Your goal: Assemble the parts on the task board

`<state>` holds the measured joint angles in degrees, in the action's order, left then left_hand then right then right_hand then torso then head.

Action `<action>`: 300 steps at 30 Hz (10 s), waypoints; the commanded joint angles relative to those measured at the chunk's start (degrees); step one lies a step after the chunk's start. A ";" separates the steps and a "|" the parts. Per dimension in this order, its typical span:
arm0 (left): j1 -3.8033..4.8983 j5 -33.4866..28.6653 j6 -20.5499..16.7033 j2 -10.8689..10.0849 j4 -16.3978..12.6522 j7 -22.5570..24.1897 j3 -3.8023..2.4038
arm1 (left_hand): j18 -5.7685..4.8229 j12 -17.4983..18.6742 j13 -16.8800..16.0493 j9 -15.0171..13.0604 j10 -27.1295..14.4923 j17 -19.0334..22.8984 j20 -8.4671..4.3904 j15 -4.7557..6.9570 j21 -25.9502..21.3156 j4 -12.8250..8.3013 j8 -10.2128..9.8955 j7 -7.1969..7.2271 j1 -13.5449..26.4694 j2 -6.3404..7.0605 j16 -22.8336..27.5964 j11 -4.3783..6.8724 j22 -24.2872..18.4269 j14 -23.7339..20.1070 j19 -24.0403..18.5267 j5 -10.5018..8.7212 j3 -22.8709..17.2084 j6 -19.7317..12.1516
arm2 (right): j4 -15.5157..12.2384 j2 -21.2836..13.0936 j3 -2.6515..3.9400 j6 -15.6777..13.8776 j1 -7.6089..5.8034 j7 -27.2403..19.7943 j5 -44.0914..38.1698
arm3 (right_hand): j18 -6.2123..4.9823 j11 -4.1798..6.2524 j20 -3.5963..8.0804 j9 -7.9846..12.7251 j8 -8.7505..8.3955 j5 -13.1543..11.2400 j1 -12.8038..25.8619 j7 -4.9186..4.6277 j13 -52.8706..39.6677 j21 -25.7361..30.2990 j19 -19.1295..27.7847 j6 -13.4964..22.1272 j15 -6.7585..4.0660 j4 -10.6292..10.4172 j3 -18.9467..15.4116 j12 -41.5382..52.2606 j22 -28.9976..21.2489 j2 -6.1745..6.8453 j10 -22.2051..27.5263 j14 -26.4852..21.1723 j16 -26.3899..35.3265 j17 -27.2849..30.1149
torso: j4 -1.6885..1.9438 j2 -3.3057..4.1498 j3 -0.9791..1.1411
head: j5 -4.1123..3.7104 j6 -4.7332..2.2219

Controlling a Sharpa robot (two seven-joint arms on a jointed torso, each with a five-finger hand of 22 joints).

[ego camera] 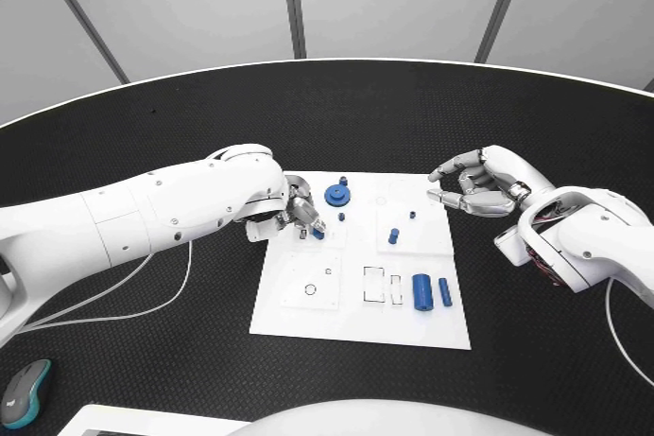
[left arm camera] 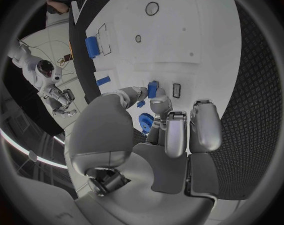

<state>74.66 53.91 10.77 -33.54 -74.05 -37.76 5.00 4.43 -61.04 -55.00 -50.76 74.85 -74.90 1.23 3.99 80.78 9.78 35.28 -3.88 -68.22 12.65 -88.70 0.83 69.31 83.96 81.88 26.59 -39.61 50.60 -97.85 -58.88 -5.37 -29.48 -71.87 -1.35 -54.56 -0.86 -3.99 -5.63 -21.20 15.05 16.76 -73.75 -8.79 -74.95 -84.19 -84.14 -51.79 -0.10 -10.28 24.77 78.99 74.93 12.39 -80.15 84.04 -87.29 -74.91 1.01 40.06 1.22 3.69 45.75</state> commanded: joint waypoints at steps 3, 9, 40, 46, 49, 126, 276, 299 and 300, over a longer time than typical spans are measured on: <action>0.00 0.30 0.04 0.02 -0.03 -0.05 0.01 | -0.39 -0.15 0.10 -0.14 0.26 -13.04 0.15 0.40 0.38 -9.53 0.35 0.02 0.13 -0.58 0.00 0.00 0.02 5.39 0.35 0.54 -9.29 0.35 | 0.02 0.03 0.00 0.04 0.00 0.00 0.00 | -0.79 0.17 0.33 -0.10 0.23 0.20 -0.61 0.02 -4.53 0.39 -3.05 0.43 -0.44 -0.01 0.37 0.17 10.42 -0.13 -0.40 4.49 0.37 -9.29 | 0.05 0.05 0.03 | -0.02 0.09; 0.00 0.98 0.11 0.01 -0.02 -0.23 0.02 | -0.41 -0.22 0.04 -0.17 0.33 -13.05 0.15 0.42 0.43 -9.57 0.36 0.04 0.19 -0.53 0.00 0.02 0.12 5.40 0.39 0.79 -9.29 0.40 | 0.02 0.04 0.00 0.09 0.00 0.03 0.00 | -0.79 0.17 0.33 -0.10 0.23 0.20 -0.61 0.02 -4.53 0.39 -3.05 0.43 -0.44 -0.01 0.37 0.17 10.42 -0.13 -0.40 4.49 0.37 -9.29 | 0.07 -0.01 0.05 | 0.03 0.30; 0.00 2.89 0.37 0.27 -0.60 -0.01 0.16 | -0.41 -0.33 0.01 -0.32 0.62 -13.04 0.16 0.51 0.45 -9.68 0.48 0.15 0.50 -0.33 0.00 0.11 0.16 5.39 0.40 1.71 -9.19 0.69 | -0.07 0.03 -0.01 0.17 0.00 -0.06 0.00 | -0.79 0.17 0.33 -0.10 0.23 0.20 -0.61 0.02 -4.53 0.39 -3.05 0.43 -0.44 -0.01 0.37 0.17 10.42 -0.13 -0.40 4.49 0.37 -9.29 | 0.02 0.00 0.06 | -0.08 0.40; 0.00 2.89 0.80 0.37 -0.55 -0.18 0.17 | -0.39 -0.30 0.13 -0.43 0.82 -13.06 0.14 0.55 0.43 -9.56 0.58 0.25 0.82 -0.30 0.00 0.19 0.10 5.40 0.37 1.98 -9.03 0.89 | -0.12 0.02 -0.01 0.18 0.00 -0.05 0.00 | -0.79 0.17 0.33 -0.10 0.23 0.20 -0.61 0.02 -4.53 0.39 -3.05 0.43 -0.44 -0.01 0.37 0.17 10.42 -0.13 -0.40 4.49 0.37 -9.29 | 0.01 0.02 0.07 | -0.04 0.57; 0.00 2.88 1.01 0.45 -0.47 -0.28 0.18 | -0.39 -0.20 0.30 -0.49 0.88 -13.06 0.14 0.58 0.43 -9.45 0.64 0.31 1.02 -0.30 0.00 0.23 0.11 5.40 0.37 2.05 -8.93 0.97 | -0.13 0.00 -0.01 0.18 0.00 -0.04 0.00 | -0.79 0.17 0.33 -0.10 0.23 0.20 -0.61 0.02 -4.53 0.39 -3.05 0.43 -0.44 -0.01 0.37 0.17 10.42 -0.13 -0.40 4.49 0.37 -9.29 | 0.05 0.03 0.06 | -0.12 0.59; 0.00 0.90 1.58 1.72 1.92 -2.23 0.26 | -0.48 3.31 6.37 -1.44 0.81 -13.11 -0.64 1.56 0.09 3.05 -0.96 2.03 9.06 0.35 0.02 1.43 0.45 5.42 0.59 0.34 9.44 3.35 | -0.09 -0.09 -0.01 -0.19 0.00 -0.04 0.00 | -0.89 0.13 0.35 -0.13 0.33 0.29 -0.39 -0.03 -4.23 0.82 -2.91 0.66 -0.44 -0.29 0.24 -0.14 10.12 0.11 -0.17 4.43 0.58 -9.00 | 0.07 -0.09 0.01 | -0.54 1.12; 2.19 3.18 8.30 7.83 21.83 2.34 -2.51 | 0.06 6.92 12.24 0.98 -5.26 -12.61 0.84 -0.46 -1.53 6.74 -7.53 -0.47 5.81 -1.85 0.40 -0.86 -1.95 5.22 -0.85 -6.42 19.13 0.78 | 1.54 0.93 -0.02 -0.26 0.05 -0.14 0.00 | -0.89 0.16 0.36 -0.18 0.50 1.04 -0.29 0.00 -4.32 0.86 -2.94 0.75 -0.45 -0.58 0.25 -0.06 10.11 0.13 -0.28 4.42 0.65 -8.96 | 0.15 0.31 -0.15 | -0.04 -1.76; 2.05 3.18 9.14 8.15 22.52 2.32 -2.44 | 0.02 6.74 12.18 0.98 -5.16 -12.71 0.85 -0.37 -1.41 6.64 -7.58 -0.35 4.55 -2.26 0.33 -0.75 -1.70 5.26 -0.77 -6.42 18.97 1.10 | 1.55 1.10 -0.02 -0.21 0.05 -0.18 0.00 | -0.88 0.17 0.37 -0.21 0.57 1.11 -0.33 0.02 -4.43 0.84 -2.97 0.72 -0.46 -0.61 0.27 0.06 10.14 0.10 -0.39 4.44 0.63 -9.00 | 0.17 0.32 -0.18 | -0.22 -1.27; 2.05 3.18 9.20 8.15 22.55 2.34 -2.43 | 0.02 6.74 12.18 0.98 -5.16 -12.71 0.85 -0.37 -1.41 6.64 -7.58 -0.35 4.55 -2.26 0.33 -0.75 -1.70 5.26 -0.77 -6.42 18.97 1.10 | 1.55 1.11 -0.02 -0.22 0.05 -0.19 0.00 | -0.88 0.17 0.37 -0.21 0.57 1.11 -0.33 0.02 -4.43 0.84 -2.97 0.72 -0.46 -0.61 0.27 0.06 10.14 0.10 -0.39 4.44 0.63 -9.00 | 0.16 0.32 -0.18 | -0.23 -1.26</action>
<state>76.71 57.09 19.93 -25.39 -51.52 -35.45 2.56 4.43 -54.01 -42.78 -49.82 69.81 -74.91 1.84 3.86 79.22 16.75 27.97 -4.20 -63.19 10.36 -88.27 -0.09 67.55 84.04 81.04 20.38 -20.64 51.31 -96.30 -57.77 -5.38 -29.69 -71.82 -1.53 -54.56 -0.85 -3.79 -5.63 -21.31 15.27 17.69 -73.75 -8.79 -74.91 -83.65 -84.13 -51.37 -0.10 -10.59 25.09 78.99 74.90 12.39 -80.36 84.04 -86.83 -74.94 1.16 40.37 1.05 3.46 44.44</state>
